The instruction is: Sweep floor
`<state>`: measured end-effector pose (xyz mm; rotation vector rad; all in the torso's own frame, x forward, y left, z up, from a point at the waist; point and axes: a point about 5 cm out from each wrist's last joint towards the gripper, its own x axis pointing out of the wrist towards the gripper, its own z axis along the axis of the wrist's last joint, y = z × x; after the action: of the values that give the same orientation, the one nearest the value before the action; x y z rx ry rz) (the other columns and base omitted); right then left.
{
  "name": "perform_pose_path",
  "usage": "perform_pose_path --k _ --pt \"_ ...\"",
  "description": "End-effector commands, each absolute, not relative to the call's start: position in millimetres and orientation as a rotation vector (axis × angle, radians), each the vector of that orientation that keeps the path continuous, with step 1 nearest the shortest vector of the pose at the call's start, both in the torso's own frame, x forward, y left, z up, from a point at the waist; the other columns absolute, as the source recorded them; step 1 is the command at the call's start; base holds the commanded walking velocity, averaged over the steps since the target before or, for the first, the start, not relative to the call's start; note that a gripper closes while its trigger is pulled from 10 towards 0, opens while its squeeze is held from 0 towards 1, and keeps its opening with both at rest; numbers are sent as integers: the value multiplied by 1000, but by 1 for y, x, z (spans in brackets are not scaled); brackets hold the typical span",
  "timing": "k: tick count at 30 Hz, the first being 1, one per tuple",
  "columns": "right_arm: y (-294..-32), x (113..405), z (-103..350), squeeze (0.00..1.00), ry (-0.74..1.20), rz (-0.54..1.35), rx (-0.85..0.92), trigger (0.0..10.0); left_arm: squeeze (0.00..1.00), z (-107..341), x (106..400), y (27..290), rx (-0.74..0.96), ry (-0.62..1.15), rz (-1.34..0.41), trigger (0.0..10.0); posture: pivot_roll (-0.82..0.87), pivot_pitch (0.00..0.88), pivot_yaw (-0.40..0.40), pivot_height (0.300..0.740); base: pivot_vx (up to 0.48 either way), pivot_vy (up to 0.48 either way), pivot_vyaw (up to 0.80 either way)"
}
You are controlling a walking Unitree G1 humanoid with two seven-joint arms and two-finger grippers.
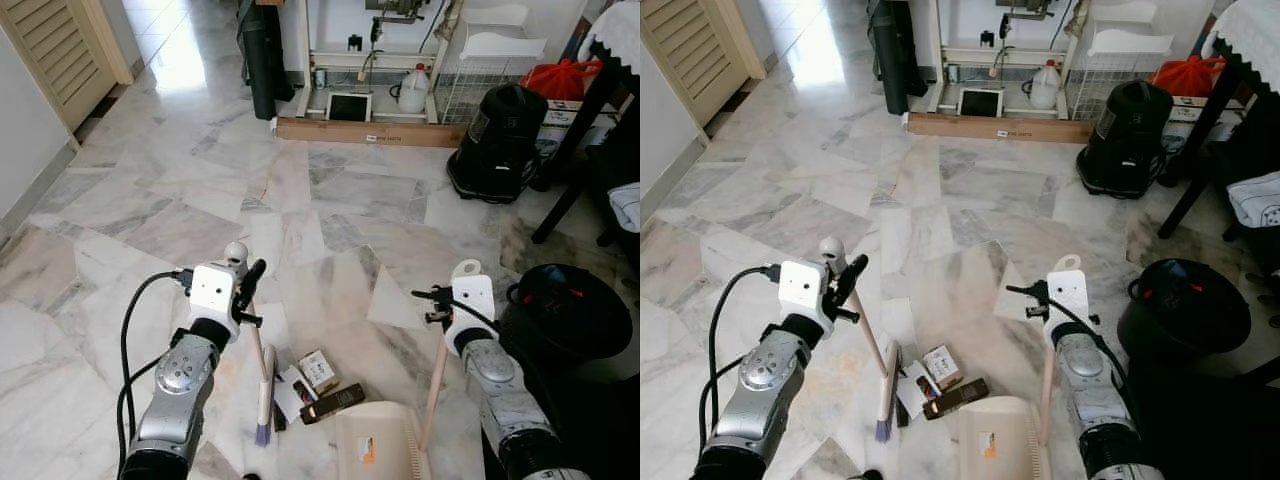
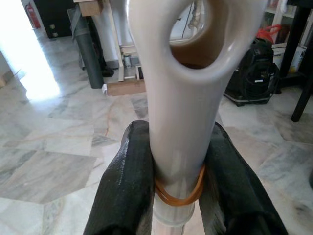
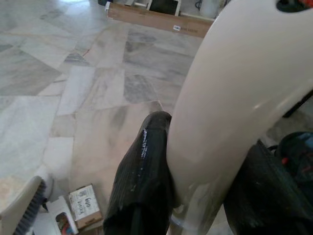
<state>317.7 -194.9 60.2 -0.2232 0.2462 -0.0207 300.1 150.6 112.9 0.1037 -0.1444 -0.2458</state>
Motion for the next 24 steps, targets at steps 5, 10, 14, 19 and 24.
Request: perform_pose_path --k 5,10,14,19,24 --pt "-216 323 83 0 147 -198 -319 10000 0 130 303 152 130 -213 -235 10000 44 131 31 740 0 0 0" --pt "-221 323 90 0 86 -287 -297 10000 0 135 303 154 134 -236 -223 10000 48 136 31 740 0 0 0" --pt "-216 322 89 0 71 -301 -261 10000 0 139 304 154 136 -251 -215 10000 51 136 31 740 0 0 0" --pt "-203 321 83 0 77 -277 -232 10000 0 141 304 153 133 -256 -216 10000 51 135 31 740 0 0 0" --pt "-197 319 76 0 90 -266 -227 10000 0 142 303 149 113 -259 -221 10000 58 132 29 740 0 0 0"
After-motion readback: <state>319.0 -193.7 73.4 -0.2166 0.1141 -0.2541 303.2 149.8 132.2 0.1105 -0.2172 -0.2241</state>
